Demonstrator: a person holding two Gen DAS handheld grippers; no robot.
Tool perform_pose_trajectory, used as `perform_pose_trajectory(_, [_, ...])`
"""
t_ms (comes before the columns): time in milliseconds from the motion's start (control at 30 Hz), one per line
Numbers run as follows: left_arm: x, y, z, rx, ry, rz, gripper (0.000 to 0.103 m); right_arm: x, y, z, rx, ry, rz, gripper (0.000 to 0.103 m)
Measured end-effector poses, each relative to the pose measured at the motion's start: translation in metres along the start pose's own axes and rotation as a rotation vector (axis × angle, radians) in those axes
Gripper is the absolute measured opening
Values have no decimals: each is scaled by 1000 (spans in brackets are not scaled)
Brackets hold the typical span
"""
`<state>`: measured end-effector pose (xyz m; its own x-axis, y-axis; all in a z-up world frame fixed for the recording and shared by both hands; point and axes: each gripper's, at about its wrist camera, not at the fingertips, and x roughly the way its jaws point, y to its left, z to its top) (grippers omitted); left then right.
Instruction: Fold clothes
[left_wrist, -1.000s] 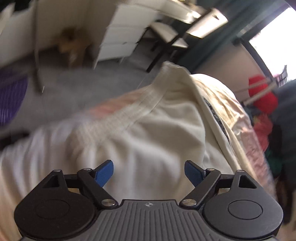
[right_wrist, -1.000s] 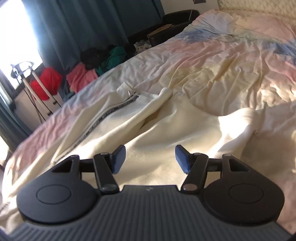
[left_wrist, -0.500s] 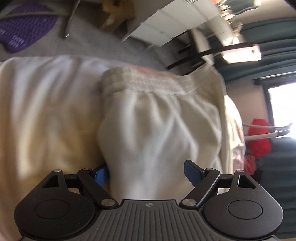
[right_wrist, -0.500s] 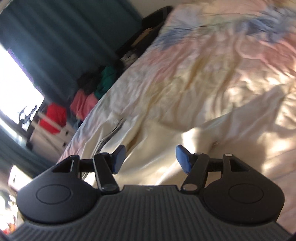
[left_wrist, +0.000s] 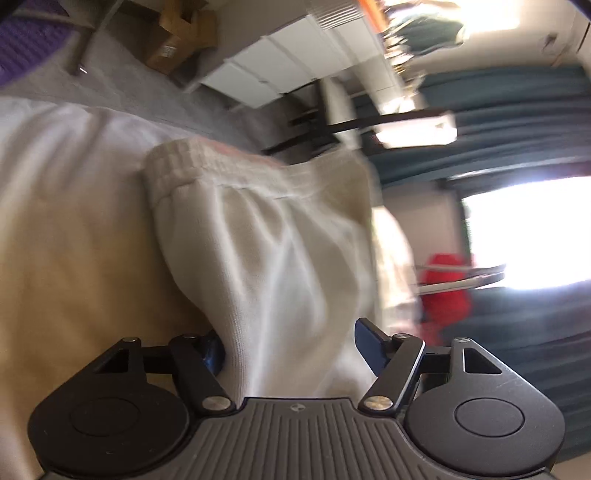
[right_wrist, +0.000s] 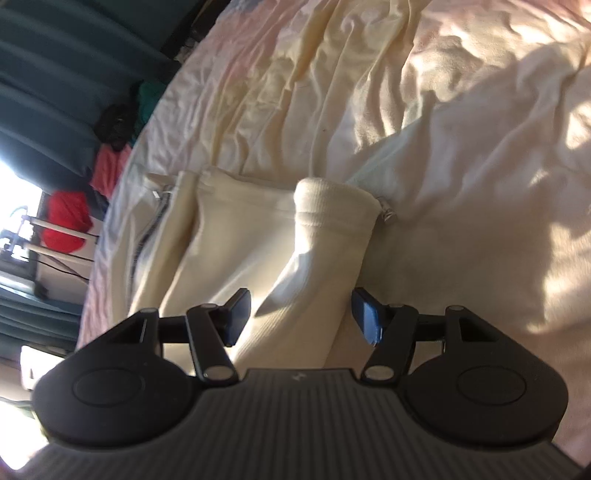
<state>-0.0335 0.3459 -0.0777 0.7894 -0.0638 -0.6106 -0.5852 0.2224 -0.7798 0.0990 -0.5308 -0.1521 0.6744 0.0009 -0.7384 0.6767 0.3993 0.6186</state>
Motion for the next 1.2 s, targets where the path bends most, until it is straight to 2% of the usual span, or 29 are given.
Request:
perform_pose_trajectory(133, [4,-1,-1,18,18,101,64,7,-5,0,33,-8,25,62])
perform_pose_trajectory(167, [2,0,-1,8,16,93,64,7,-8,0,60,-15,35,52])
perform_pose_trajectory(200, [0,2,-1,-2,13,85,63,6,-12,1,99,-21,52,36])
perform_pose_trajectory(300, [-5,7,-1,-31,6,61,57,0,-25,4,213,-40,104,9])
perform_pose_trajectory(367, [-9,7,-1,-27,-3,18,37,-9,-22,5,217,-77,142,8])
perform_pose_trajectory(400, [-10,7,-2,-18,-9,-11,32,-14,-18,5,198,-102,162,8])
perform_pose_trajectory(467, [-14,1,-4,23,-27,-58,9,-32,-3,2,126,-182,212,7])
perform_pose_trajectory(533, [-18,-6,-7,64,-54,-99,9,-49,10,-2,62,-269,245,6])
perform_pose_trajectory(633, [-26,-18,-10,107,-112,-131,7,-57,19,-7,5,-331,228,6])
perform_pose_trajectory(800, [-40,-26,-10,130,-159,-180,7,-52,3,-4,49,-307,147,6])
perform_pose_trajectory(967, [-40,-70,-1,257,-158,-171,7,-73,14,-12,6,-378,218,6])
perform_pose_trajectory(1067, [-21,-110,17,230,-115,-170,7,-74,51,-7,-35,-408,229,6])
perform_pose_trajectory(1133, [0,-147,31,242,-110,-154,7,-64,86,5,-81,-422,206,6])
perform_pose_trajectory(1200, [28,-192,35,332,-150,-89,7,-45,125,20,-129,-432,193,6])
